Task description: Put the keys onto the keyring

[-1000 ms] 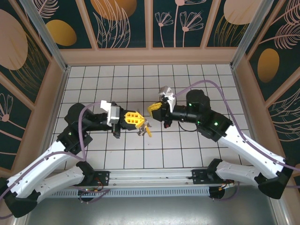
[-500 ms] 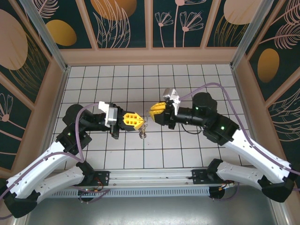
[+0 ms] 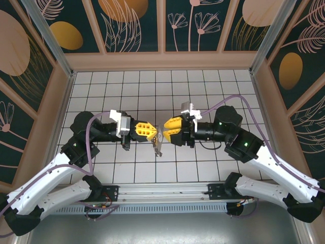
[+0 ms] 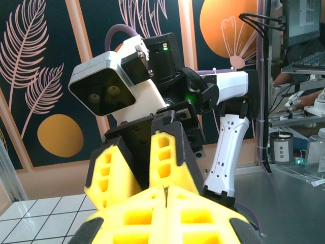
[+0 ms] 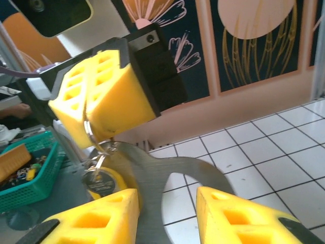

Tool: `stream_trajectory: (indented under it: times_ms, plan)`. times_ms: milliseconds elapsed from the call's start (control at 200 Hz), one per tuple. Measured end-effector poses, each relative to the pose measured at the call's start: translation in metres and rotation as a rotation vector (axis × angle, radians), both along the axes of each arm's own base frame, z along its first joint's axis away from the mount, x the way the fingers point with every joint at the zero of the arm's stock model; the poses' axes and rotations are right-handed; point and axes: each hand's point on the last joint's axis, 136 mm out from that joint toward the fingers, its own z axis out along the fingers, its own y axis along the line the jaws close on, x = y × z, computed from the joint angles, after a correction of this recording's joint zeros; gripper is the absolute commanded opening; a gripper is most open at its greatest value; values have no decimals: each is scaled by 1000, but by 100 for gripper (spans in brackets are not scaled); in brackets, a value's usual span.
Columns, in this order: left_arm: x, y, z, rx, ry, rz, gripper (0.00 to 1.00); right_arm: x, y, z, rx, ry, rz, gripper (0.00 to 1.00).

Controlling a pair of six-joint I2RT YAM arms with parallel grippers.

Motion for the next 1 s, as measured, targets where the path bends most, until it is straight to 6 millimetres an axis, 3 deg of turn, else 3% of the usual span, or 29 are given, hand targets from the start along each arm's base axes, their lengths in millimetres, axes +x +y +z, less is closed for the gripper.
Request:
stream_trajectory:
  times_ms: [275, 505, 1001]
  plan:
    - [3, -2, -3, 12, -2, 3, 0, -4, 7, 5, 29, 8, 52, 35]
    - [3, -3, -4, 19, 5, 3, 0, -2, 12, 4, 31, 14, 59, 28]
    - [4, -3, -4, 22, -5, 8, 0, -9, 1, 16, 62, -8, 51, 37]
